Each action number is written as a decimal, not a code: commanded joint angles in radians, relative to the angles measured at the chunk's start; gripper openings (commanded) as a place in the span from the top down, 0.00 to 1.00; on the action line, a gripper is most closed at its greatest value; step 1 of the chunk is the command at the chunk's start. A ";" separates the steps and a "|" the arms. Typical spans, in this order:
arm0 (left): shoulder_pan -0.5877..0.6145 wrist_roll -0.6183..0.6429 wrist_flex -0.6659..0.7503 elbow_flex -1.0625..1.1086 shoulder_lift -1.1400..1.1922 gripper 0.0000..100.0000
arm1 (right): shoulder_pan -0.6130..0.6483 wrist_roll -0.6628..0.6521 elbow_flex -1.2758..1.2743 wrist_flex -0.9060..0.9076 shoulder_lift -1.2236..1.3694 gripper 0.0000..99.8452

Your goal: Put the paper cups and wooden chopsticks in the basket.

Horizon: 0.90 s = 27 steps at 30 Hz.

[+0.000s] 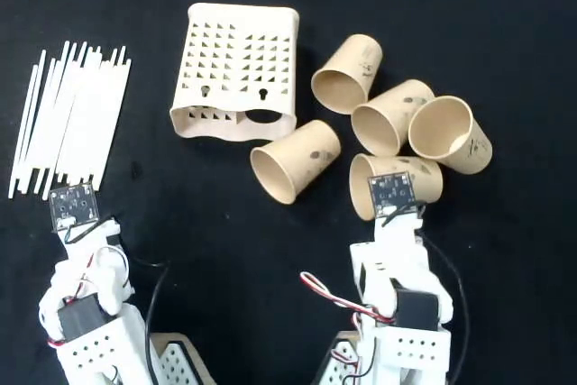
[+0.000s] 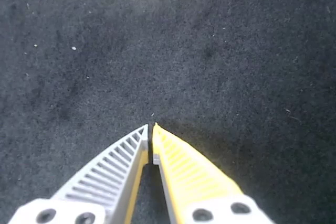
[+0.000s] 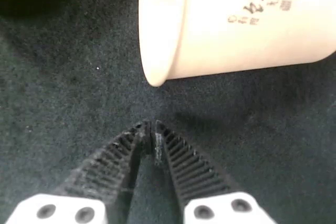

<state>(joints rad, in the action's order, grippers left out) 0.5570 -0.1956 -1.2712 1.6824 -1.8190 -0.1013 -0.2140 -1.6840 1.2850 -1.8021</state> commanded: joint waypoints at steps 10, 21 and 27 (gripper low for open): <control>-0.010 0.011 -0.003 0.016 -0.005 0.97 | 0.006 -0.003 -0.001 0.008 -0.070 0.99; -0.071 0.012 0.005 -0.019 -0.005 0.97 | 0.006 -0.003 -0.001 0.008 -0.070 0.99; -0.220 0.012 0.115 -0.019 -0.005 0.97 | 0.006 -0.003 -0.001 0.008 -0.070 0.99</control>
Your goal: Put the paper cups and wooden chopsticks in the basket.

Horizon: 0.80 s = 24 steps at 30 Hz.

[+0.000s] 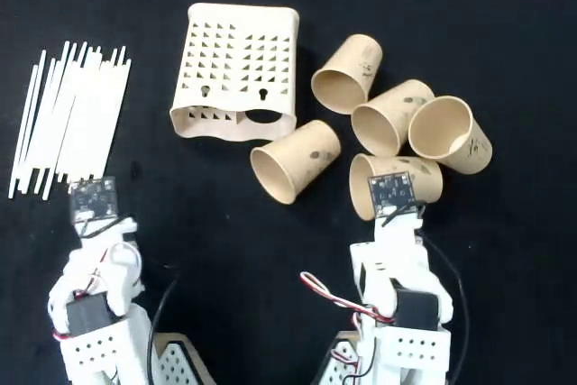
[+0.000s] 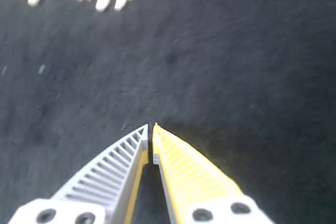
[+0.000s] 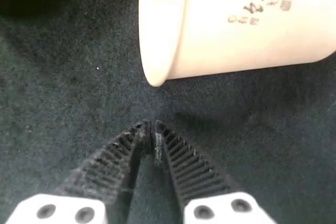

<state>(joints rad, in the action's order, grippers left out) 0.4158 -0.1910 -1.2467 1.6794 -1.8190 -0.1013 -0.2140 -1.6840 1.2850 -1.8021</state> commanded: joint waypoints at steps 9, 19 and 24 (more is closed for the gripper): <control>-0.174 0.008 0.247 0.019 -0.003 0.92 | 0.006 -0.003 -0.001 0.008 -0.070 0.99; -0.101 0.008 0.219 0.019 -0.003 0.87 | 0.006 -0.003 -0.001 0.008 -0.070 0.99; -0.107 0.000 0.198 0.019 -0.003 0.94 | 0.006 -0.003 -0.001 0.008 -0.070 0.99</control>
<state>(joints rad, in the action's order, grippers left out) 0.3099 -0.1910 -1.0411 1.6824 -1.8190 -0.1013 -0.2140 -1.6840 1.2850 -1.8036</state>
